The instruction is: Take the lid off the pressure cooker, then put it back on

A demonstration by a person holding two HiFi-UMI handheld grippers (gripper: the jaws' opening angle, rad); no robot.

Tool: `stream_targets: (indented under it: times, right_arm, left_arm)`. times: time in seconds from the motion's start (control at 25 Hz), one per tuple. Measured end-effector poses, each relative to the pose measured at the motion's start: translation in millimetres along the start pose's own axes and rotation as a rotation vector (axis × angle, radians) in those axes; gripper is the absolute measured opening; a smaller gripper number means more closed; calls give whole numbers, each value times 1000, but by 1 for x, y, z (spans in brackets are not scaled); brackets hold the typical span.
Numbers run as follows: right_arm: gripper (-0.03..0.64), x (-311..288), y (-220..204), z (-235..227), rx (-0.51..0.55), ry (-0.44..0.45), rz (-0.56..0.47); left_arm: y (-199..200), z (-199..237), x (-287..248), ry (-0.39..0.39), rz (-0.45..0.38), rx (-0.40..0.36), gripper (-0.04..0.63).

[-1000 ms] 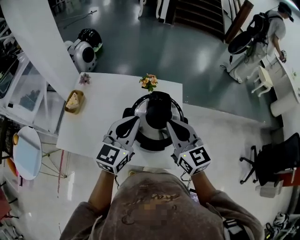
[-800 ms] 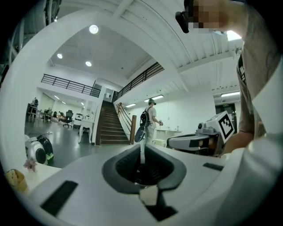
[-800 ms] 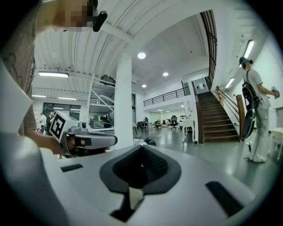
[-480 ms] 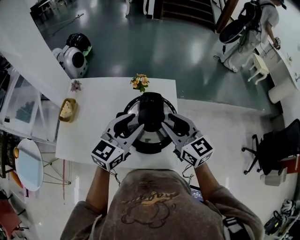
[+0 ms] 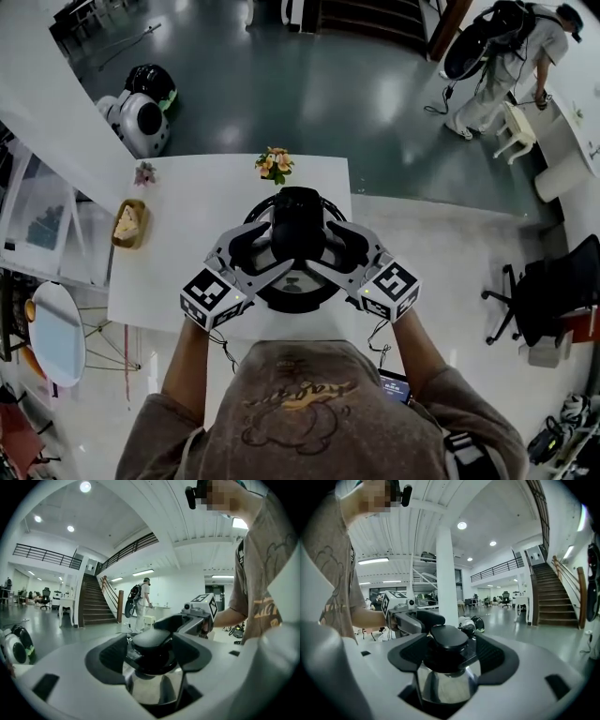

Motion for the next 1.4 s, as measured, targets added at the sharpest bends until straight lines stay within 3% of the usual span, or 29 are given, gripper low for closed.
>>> stream_targets:
  times: [0.28,0.72,1.4]
  right_arm:
    - [282,-2,1,-6,12,66,34]
    - [279,-19,6,-9,139,135,150]
    - [260,-19,9,-11,133,165,168]
  left_arm:
    - [4,6,-9,-50,78,-31,282]
    - [10,8,-27,-108,193,-94,279]
    - [11,10,-28,-139,191,-105,270]
Point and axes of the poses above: the fingertips, and each gripper's own axes: x backward along the fingers, z to its left, y out of its top, the point moved 10 cm from there along x, backward along the fingers, and after that the axes turned 9 degrees about x, right-handed, at the moved point
